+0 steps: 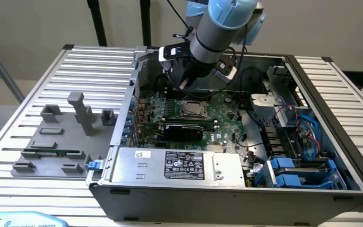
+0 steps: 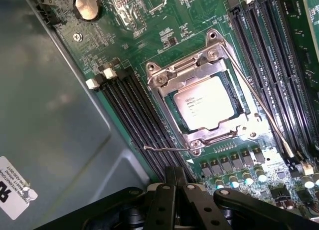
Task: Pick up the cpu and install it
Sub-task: 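Install the first cpu locking lever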
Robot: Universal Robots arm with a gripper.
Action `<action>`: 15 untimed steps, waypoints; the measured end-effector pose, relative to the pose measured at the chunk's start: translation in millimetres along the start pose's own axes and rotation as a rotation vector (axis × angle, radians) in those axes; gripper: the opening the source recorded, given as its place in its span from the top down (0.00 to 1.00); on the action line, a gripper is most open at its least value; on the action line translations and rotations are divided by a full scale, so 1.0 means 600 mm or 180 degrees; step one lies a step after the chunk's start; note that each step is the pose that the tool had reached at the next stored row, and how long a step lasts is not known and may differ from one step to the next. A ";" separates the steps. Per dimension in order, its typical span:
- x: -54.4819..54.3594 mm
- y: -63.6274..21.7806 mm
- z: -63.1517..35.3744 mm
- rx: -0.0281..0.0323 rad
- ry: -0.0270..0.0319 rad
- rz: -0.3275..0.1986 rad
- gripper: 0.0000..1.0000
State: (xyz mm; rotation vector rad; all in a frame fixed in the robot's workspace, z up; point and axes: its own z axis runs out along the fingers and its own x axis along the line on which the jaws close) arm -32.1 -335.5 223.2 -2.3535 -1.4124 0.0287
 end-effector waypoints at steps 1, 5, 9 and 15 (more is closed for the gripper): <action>0.000 0.001 0.002 -0.0009 0.0004 -0.0003 0.89; -0.002 0.004 0.010 -0.0054 0.0024 -0.0019 0.89; -0.002 0.005 0.016 -0.0074 0.0015 -0.0020 0.89; 0.002 0.004 0.020 -0.0108 -0.0040 -0.0007 0.89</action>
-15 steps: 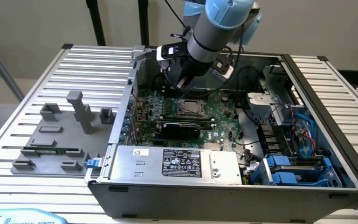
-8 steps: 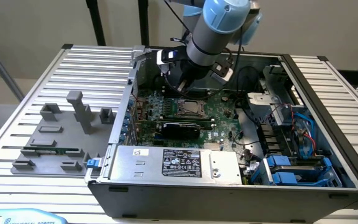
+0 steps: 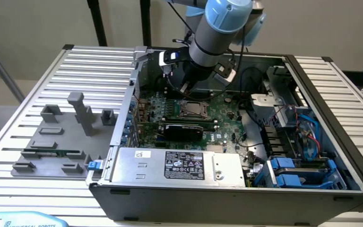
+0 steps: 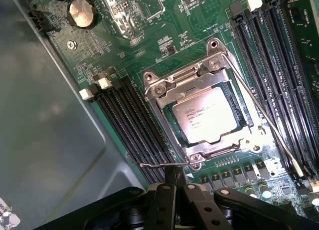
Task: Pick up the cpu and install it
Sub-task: 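Install the first cpu locking lever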
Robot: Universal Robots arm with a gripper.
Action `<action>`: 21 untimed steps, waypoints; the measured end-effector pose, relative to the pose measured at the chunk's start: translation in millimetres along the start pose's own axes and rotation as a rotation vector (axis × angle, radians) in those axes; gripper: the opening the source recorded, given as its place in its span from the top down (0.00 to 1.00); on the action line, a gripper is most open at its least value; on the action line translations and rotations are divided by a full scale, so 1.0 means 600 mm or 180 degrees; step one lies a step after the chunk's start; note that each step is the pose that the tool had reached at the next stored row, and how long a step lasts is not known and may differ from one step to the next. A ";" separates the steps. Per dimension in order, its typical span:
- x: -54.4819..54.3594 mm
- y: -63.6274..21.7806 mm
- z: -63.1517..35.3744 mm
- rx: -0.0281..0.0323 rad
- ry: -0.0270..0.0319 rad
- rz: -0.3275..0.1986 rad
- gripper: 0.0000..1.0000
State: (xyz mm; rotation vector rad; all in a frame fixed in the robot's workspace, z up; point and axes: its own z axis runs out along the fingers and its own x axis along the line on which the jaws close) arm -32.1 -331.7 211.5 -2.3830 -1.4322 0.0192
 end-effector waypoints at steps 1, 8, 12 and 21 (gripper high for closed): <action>0.002 -0.001 0.001 -0.0002 -0.0002 0.0000 0.89; 0.005 -0.002 0.004 -0.0034 -0.0057 0.0013 0.89; 0.006 -0.001 0.005 -0.0042 -0.0070 0.0015 0.89; 0.014 0.010 0.008 -0.0044 -0.0073 0.0016 0.89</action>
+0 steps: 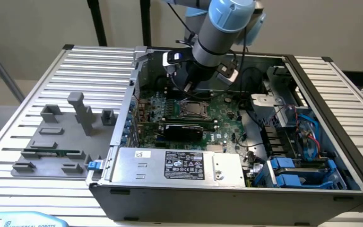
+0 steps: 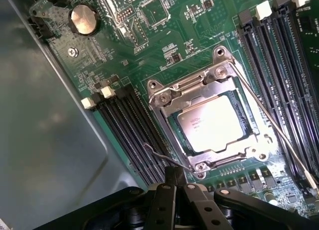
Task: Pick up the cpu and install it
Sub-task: 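Install the first cpu locking lever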
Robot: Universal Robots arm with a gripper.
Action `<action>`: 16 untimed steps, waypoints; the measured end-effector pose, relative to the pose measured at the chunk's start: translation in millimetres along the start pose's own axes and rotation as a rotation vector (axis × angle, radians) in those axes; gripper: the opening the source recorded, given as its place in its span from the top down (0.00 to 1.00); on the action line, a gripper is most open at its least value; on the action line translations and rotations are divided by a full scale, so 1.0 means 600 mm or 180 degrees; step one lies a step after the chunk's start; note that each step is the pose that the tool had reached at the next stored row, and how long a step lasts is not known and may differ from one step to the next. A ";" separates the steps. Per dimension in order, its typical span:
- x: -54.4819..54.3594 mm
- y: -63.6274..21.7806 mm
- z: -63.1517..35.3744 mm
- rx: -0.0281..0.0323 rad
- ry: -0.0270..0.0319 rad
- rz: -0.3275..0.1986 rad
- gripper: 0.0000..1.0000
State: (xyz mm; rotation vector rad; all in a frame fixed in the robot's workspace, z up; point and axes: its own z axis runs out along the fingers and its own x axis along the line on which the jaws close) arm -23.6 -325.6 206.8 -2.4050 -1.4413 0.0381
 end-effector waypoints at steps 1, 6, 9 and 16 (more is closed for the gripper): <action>0.001 0.001 0.000 -0.0001 -0.0001 0.0000 0.89; 0.005 0.007 0.002 -0.0006 -0.0010 0.0002 0.89; 0.008 0.011 0.003 -0.0011 -0.0016 0.0003 0.89; 0.013 0.019 0.007 -0.0021 -0.0030 0.0006 0.89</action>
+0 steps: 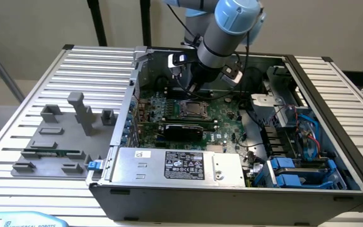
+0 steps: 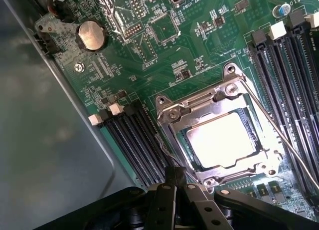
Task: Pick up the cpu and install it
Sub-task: 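Install the first cpu locking lever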
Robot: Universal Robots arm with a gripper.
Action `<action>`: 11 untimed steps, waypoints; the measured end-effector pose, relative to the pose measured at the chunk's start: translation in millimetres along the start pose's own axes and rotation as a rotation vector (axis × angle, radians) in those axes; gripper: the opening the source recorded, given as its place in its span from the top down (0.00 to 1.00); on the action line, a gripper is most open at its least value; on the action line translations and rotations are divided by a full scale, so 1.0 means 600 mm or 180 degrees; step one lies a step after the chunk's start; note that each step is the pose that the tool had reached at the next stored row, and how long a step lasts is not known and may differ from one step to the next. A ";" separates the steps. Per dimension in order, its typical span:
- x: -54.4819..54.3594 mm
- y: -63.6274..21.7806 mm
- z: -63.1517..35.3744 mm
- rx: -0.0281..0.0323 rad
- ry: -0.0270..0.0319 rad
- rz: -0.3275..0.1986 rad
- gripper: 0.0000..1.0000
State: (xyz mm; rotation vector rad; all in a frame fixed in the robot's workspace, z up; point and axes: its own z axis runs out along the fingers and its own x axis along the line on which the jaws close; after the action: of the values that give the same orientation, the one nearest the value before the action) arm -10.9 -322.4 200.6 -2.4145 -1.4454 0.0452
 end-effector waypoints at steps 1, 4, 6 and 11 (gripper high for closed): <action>0.001 0.001 0.000 -0.0001 -0.0002 0.0000 0.89; 0.003 0.005 0.001 -0.0007 -0.0011 0.0002 0.89; 0.004 0.006 0.001 -0.0008 -0.0015 0.0002 0.89; 0.004 0.007 0.001 -0.0009 -0.0015 0.0002 0.89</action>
State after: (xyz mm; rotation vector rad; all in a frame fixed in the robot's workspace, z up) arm -6.2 -322.1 199.2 -2.4188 -1.4478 0.0492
